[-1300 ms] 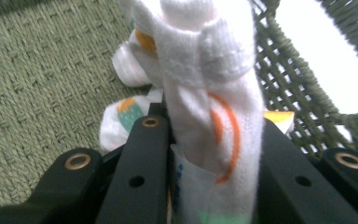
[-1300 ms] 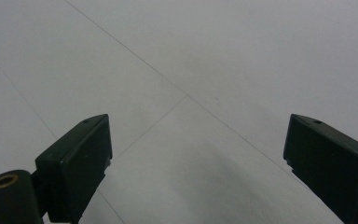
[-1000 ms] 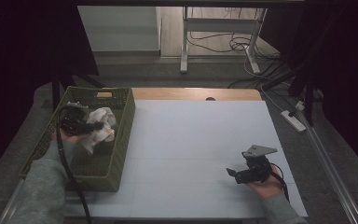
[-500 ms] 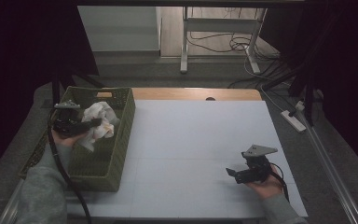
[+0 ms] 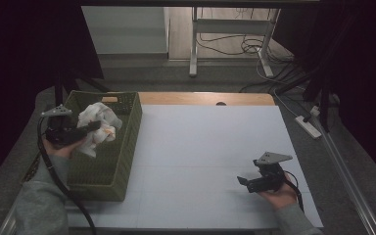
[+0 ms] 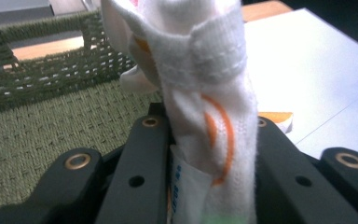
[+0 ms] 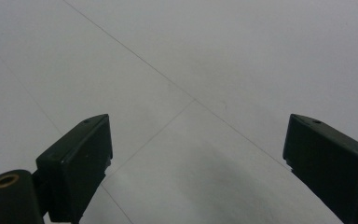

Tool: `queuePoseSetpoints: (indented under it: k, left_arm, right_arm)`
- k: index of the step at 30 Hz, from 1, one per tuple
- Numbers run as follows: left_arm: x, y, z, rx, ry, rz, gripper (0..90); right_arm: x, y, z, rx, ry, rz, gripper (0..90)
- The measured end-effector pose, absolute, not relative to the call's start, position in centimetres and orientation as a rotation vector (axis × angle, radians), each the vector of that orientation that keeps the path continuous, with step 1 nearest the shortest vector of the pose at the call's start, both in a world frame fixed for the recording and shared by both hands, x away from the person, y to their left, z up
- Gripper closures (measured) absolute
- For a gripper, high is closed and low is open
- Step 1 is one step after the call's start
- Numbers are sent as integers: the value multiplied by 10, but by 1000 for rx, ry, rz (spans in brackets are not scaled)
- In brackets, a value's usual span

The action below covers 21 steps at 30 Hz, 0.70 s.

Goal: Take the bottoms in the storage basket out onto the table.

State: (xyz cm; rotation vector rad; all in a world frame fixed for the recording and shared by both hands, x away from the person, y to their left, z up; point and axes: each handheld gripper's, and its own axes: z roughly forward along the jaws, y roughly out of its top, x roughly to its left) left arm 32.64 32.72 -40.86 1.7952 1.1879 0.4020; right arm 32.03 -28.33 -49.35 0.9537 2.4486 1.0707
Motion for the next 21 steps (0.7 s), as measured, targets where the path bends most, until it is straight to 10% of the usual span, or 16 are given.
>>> queuePoseSetpoints:
  k: [21]
  left_arm:
    - [312, 331, -394, 1669, 1136, 392, 790]
  right_arm:
    - [320, -283, -494, 940, 2449, 1043, 83]
